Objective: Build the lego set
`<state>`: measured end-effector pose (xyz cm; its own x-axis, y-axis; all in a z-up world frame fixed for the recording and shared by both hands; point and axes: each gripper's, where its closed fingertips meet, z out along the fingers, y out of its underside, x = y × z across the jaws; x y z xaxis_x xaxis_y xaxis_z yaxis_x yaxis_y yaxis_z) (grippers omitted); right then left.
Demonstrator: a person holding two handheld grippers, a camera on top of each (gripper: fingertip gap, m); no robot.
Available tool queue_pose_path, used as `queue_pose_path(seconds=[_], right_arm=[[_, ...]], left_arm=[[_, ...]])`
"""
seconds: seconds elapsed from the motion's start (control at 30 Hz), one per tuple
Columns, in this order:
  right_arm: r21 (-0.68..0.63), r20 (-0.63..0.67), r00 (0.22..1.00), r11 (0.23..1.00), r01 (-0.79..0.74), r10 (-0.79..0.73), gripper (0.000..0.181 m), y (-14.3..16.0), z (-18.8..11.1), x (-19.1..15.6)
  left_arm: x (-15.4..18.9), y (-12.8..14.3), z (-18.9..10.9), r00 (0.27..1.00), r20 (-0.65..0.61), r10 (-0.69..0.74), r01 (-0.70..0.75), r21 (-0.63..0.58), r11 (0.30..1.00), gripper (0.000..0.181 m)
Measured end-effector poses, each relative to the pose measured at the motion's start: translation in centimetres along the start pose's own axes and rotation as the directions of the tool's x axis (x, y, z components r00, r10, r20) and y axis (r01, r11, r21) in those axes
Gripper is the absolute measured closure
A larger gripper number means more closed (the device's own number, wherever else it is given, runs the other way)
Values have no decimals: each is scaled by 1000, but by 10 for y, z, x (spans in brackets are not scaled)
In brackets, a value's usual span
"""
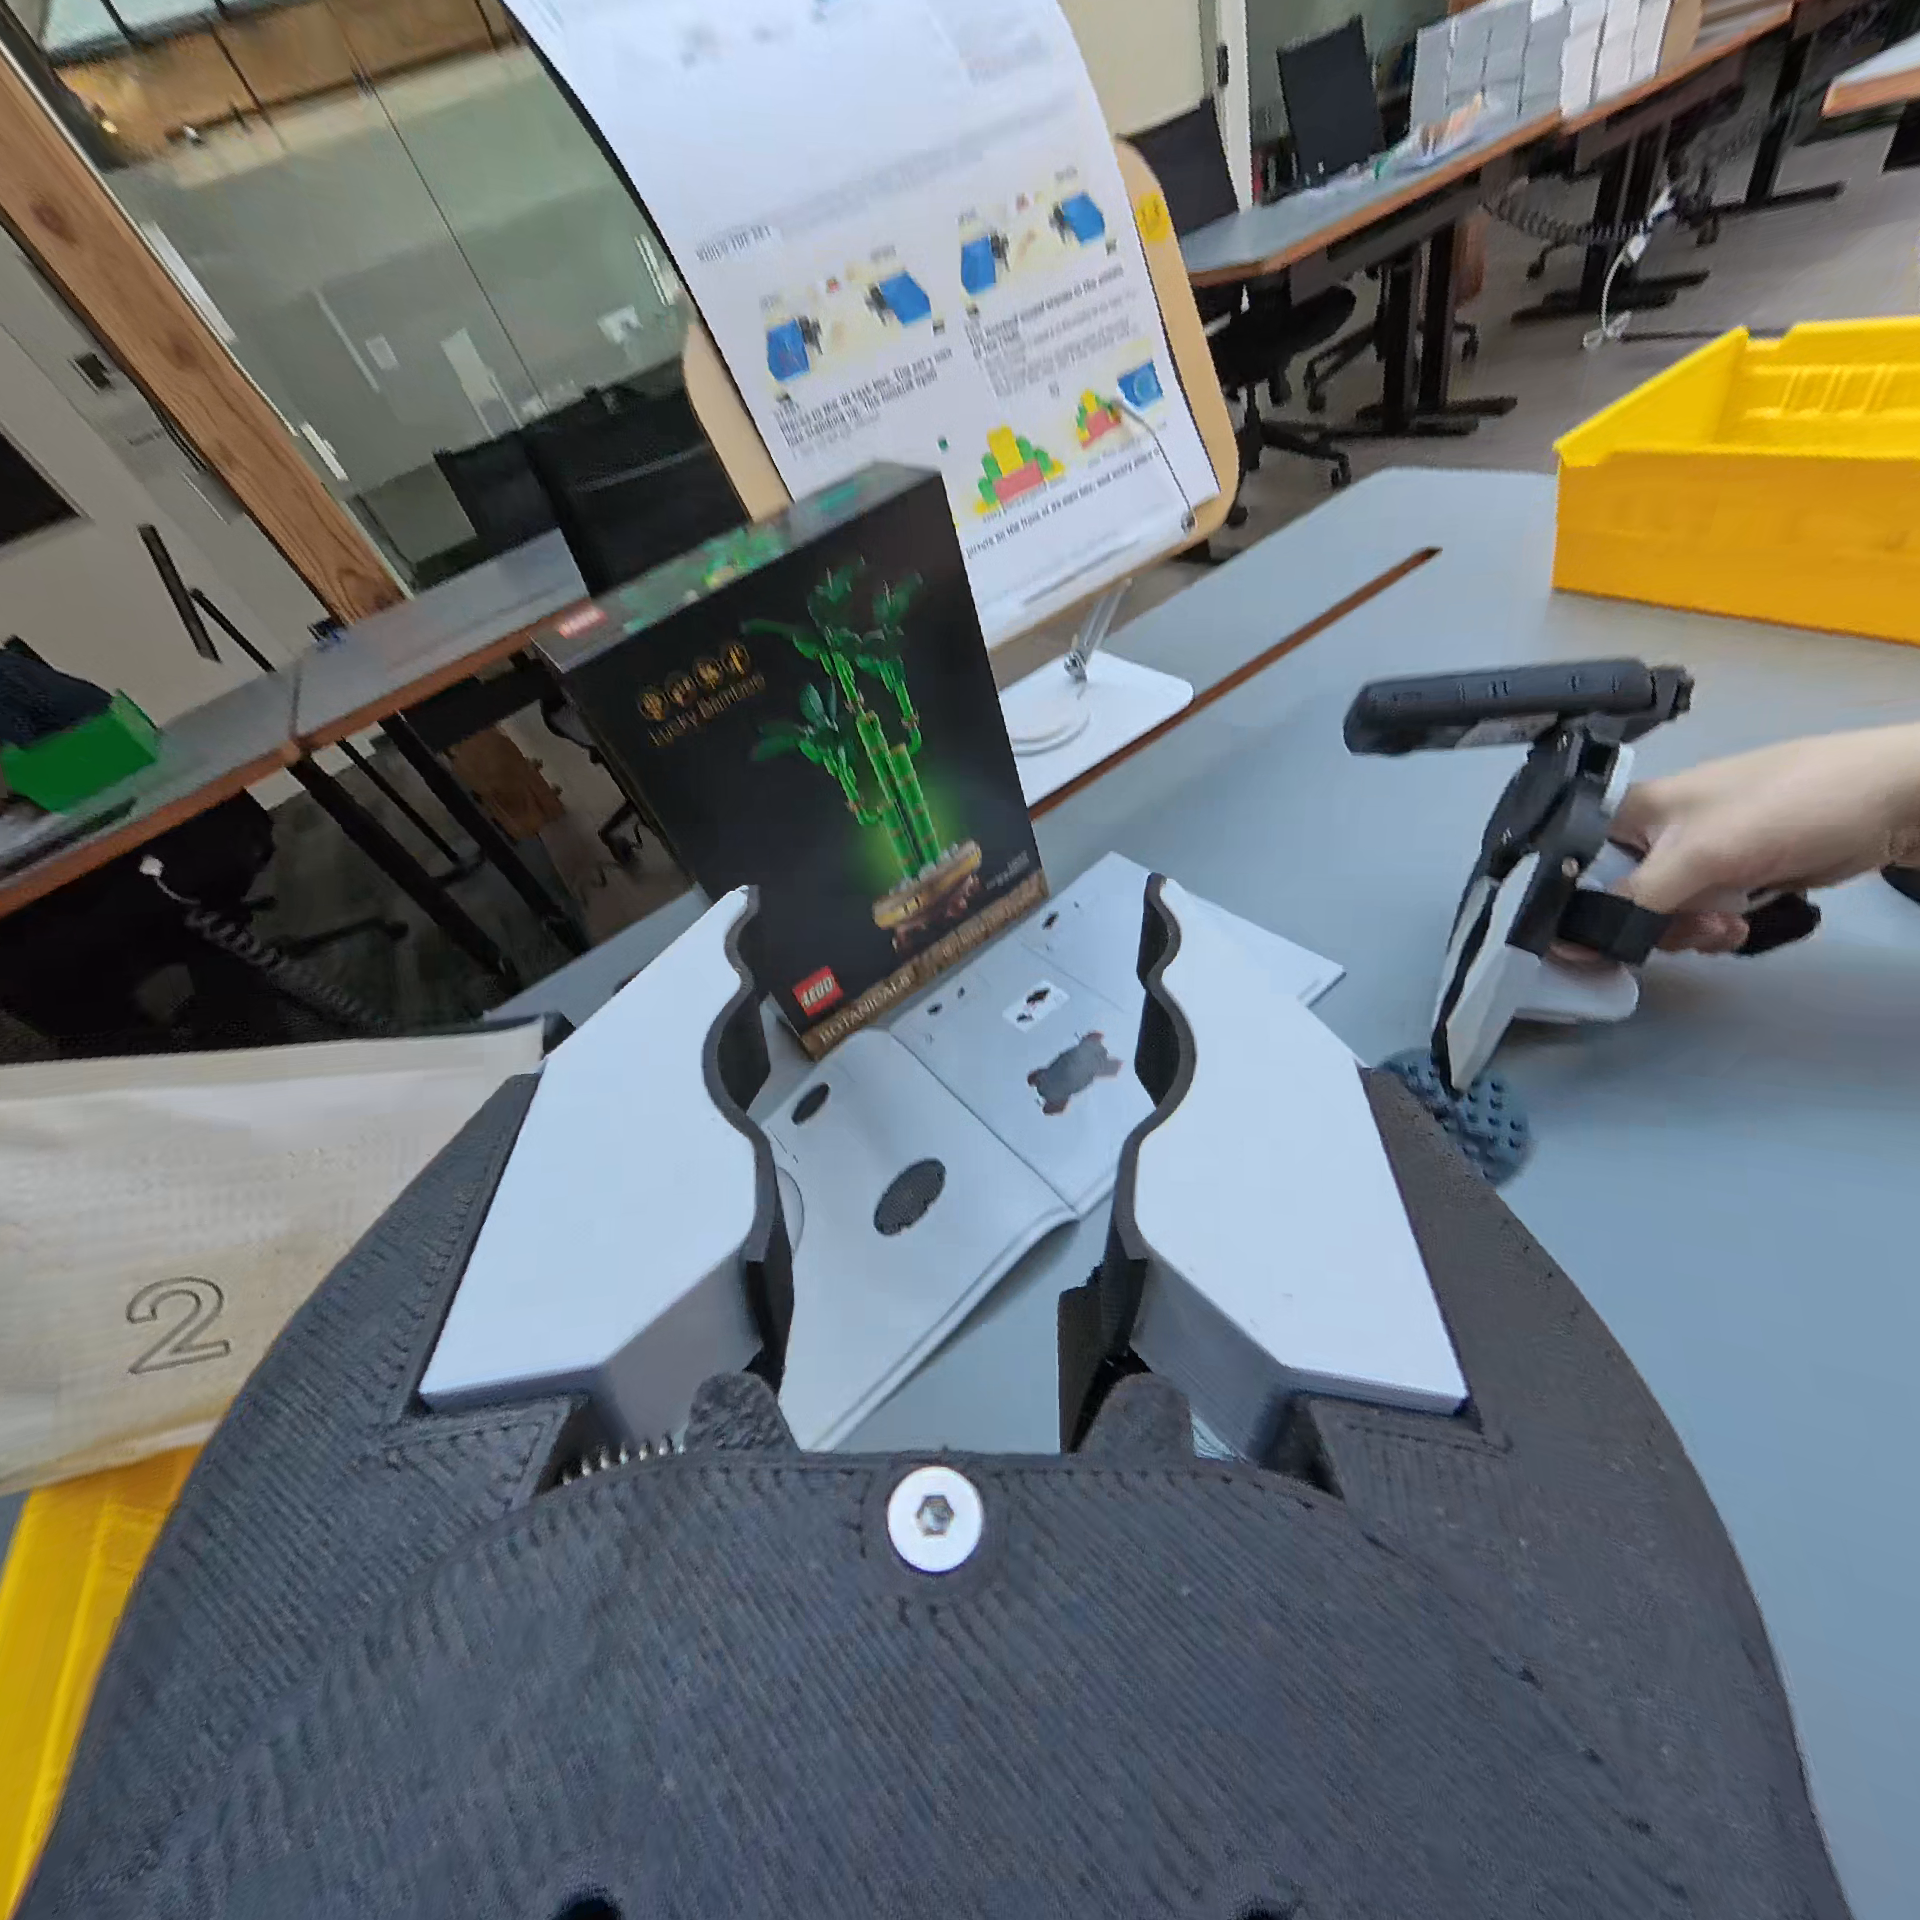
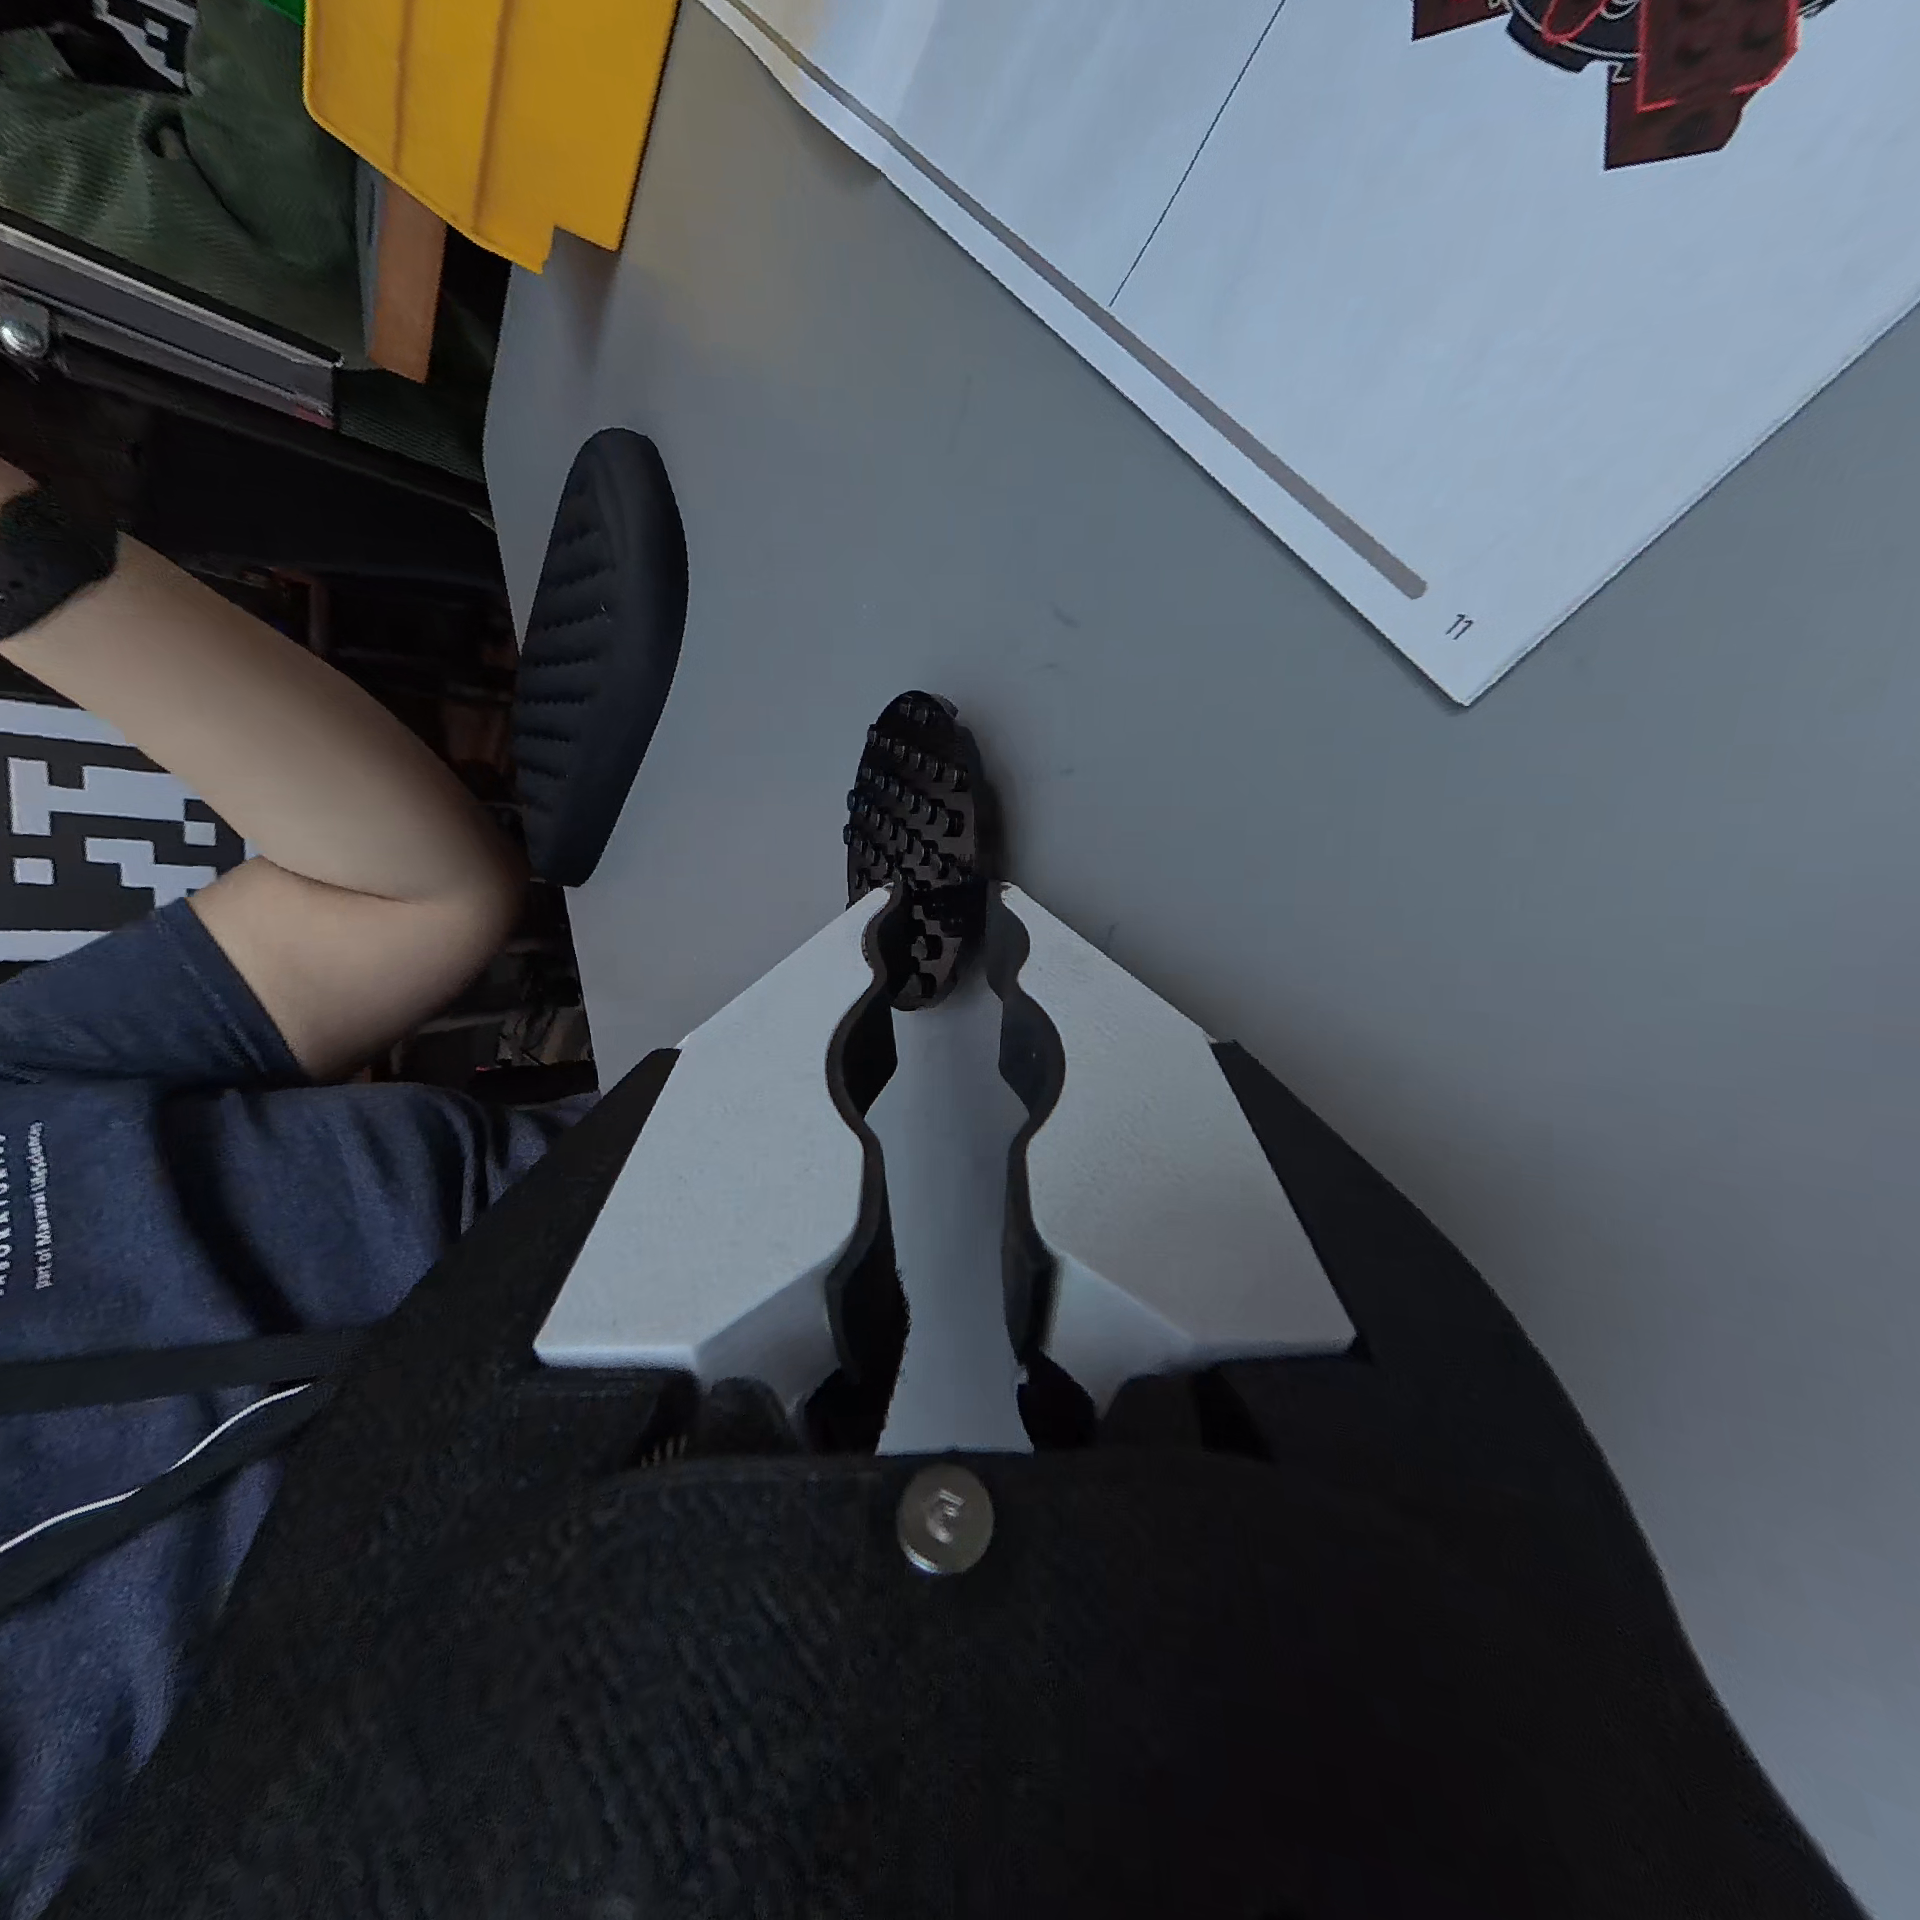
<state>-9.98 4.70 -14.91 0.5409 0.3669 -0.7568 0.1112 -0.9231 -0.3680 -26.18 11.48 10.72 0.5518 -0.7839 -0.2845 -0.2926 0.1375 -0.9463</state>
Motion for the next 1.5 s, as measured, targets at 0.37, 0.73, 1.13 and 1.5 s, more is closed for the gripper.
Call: queue_pose_path(seconds=[0.37, 0.73, 1.13, 1.5], right_arm=[[-16, -126, 961, 969, 245, -245, 153, 4, -8, -1], [83, -214, 701, 703, 707, -680, 85, -11, -9, -20], [-50, -247, 574, 601, 797, -781, 74, 3, 12, -13], [-123, -247, 520, 559, 820, -818, 78, 6, 18, -7]], left_arm=[[-33, -92, 7, 986, -94, -136, 160, 336, 928, 113], [-28, -85, 12, 993, -24, -118, 120, 304, 945, 111], [-49, -53, 15, 985, -102, -141, 163, 250, 954, 105], [-48, -49, 8, 987, -124, -101, 129, 243, 961, 108]])
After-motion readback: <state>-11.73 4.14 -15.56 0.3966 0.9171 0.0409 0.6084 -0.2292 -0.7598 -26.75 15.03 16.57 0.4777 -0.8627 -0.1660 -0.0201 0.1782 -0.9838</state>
